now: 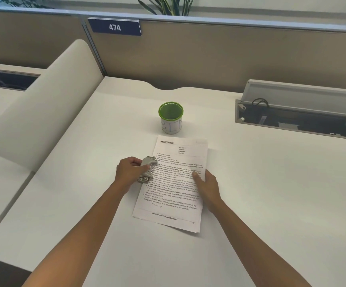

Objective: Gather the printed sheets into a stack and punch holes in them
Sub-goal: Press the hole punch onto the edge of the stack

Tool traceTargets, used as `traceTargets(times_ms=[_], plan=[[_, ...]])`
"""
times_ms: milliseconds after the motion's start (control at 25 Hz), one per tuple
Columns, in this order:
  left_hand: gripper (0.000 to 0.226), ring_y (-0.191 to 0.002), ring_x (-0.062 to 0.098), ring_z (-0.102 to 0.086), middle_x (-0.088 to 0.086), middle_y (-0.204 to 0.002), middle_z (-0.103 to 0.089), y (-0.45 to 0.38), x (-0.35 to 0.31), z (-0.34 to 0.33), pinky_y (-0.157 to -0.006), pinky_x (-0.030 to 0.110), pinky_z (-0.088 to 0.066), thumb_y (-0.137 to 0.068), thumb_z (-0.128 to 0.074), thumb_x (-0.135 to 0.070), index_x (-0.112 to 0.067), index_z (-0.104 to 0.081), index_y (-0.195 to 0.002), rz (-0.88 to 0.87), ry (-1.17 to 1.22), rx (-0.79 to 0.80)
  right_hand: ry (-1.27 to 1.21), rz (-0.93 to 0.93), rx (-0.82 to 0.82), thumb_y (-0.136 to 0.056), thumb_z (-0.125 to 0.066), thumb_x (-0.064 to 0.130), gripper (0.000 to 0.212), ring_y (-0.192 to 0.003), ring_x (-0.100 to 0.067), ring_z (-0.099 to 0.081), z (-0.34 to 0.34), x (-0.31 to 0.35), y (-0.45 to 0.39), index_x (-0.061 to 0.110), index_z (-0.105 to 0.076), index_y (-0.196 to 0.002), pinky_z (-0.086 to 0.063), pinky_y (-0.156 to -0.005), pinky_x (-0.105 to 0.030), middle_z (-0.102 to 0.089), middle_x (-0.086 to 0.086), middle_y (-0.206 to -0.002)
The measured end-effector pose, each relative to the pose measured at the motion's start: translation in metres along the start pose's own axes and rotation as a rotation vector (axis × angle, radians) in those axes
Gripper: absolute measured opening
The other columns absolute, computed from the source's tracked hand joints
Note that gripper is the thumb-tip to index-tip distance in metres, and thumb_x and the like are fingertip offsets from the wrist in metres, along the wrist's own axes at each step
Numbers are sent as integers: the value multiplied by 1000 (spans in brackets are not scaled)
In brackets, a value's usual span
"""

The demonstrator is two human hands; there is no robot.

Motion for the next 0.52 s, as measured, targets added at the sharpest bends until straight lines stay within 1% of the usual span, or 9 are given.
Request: traceTargets(times_ms=[40, 80, 160, 240, 280, 320, 400, 440, 520], plan=[[27, -79, 18, -66, 4, -94, -71, 0, -2, 1, -58, 25, -52, -76, -86, -29, -15, -68, -89, -1, -37, -24, -18, -12, 1, -102, -57, 28, 30, -113, -24, -68, 0, -1, 0, 14, -67, -125, -51, -104, -47, -73, -3, -121], [31, -85, 18, -67, 3, -101, -72, -1, -6, 2, -65, 27, -54, -80, -81, -38, -14, -68, -96, -10, -103, -67, -41, -27, 2, -101, -58, 29, 30, -112, -23, -69, 0, -2, 0, 15, -67, -126, -52, -104, -47, -74, -2, -121], [38, -103, 24, -65, 4, -115, -70, -4, -21, 3, -91, 39, -53, -90, -66, -46, -13, -65, -109, -67, -222, -165, -78, -48, 3, -101, -59, 29, 30, -111, -22, -69, 0, -4, 1, 15, -68, -125, -52, -104, -47, -74, -1, -121], [42, -117, 28, -61, 6, -128, -66, -5, -43, -10, -106, 44, -44, -97, -55, -46, -12, -61, -121, -183, -264, -197, -74, -48, 6, -100, -59, 29, 30, -112, -21, -69, 0, -5, 1, 15, -68, -125, -52, -104, -46, -74, -1, -121], [44, -126, 29, -56, 8, -135, -63, -4, -55, -20, -112, 44, -39, -100, -52, -43, -11, -58, -128, -258, -311, -193, -64, -47, 6, -100, -59, 29, 30, -112, -21, -69, 0, -5, 1, 15, -68, -125, -52, -104, -46, -74, -1, -122], [47, -138, 30, -47, 10, -144, -57, -2, -64, -32, -119, 43, -29, -102, -49, -41, -9, -54, -136, -338, -390, -178, -56, -46, 4, -100, -59, 29, 30, -112, -21, -69, -1, -4, 1, 15, -68, -126, -52, -104, -46, -73, 0, -122], [53, -155, 27, -20, 10, -159, -41, 4, -73, -59, -127, 42, -4, -106, -40, -37, -7, -41, -149, -493, -581, -127, -49, -47, 4, -100, -59, 28, 30, -113, -21, -69, 0, -5, 1, 15, -67, -126, -52, -104, -46, -73, 0, -123], [56, -157, 25, -12, 9, -163, -34, 7, -72, -68, -127, 43, 3, -107, -35, -37, -7, -35, -153, -549, -660, -114, -45, -48, 4, -100, -59, 27, 29, -113, -21, -69, 0, -5, 0, 15, -67, -126, -52, -104, -46, -73, 0, -123], [58, -158, 22, -4, 6, -167, -26, 8, -68, -76, -126, 47, 8, -107, -30, -39, -9, -28, -157, -611, -785, -126, -33, -47, 7, -100, -59, 27, 29, -113, -20, -69, -1, -5, 0, 16, -67, -126, -52, -104, -45, -73, 0, -123]])
Point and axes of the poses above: each hand's wrist, its own y-axis away from the middle knuckle, its own z-axis out of the back of the hand, x = y × z, the point moved 10 cm from there along -y, towards the middle knuckle
